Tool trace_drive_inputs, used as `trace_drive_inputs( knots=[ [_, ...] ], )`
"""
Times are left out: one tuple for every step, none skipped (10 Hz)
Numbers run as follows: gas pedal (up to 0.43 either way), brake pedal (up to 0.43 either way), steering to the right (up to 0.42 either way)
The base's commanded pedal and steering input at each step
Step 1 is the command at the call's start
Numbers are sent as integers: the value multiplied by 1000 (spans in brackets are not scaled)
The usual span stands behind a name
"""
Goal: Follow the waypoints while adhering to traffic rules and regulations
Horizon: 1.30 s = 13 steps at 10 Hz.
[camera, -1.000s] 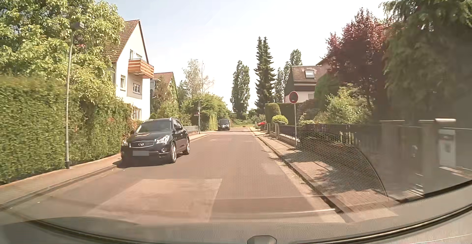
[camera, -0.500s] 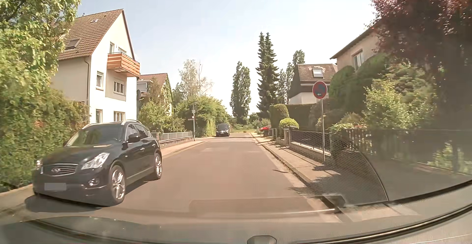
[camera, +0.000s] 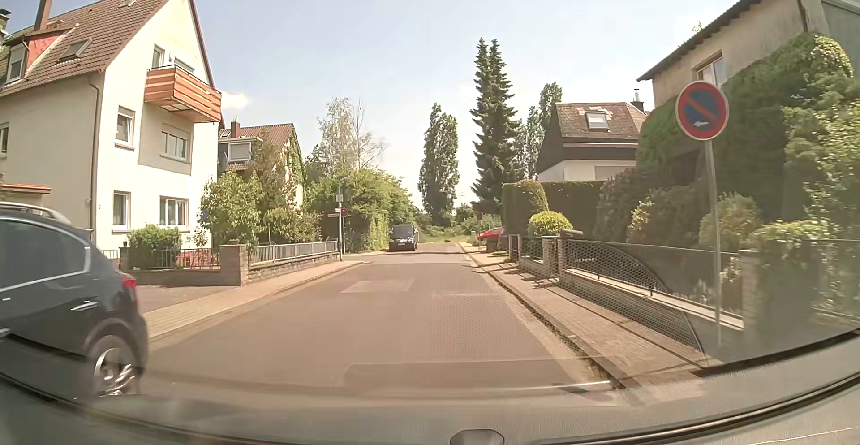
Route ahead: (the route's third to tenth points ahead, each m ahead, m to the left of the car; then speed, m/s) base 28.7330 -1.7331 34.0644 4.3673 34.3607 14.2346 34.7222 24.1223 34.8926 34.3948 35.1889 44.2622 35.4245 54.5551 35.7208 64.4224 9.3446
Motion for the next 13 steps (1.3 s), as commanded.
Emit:
trace_drive_inputs(
  knots=[
    [0, 67, -2],
    [0, 73, -2],
    [0, 73, -2],
    [0, 79, -2],
    [0, 79, -2],
    [0, 98, -2],
    [0, 110, -2],
    [0, 122, -2],
    [0, 146, -2],
    [0, 165, -2],
    [0, 189, -1],
    [0, 207, 2],
    [0, 220, 6]
  ],
)
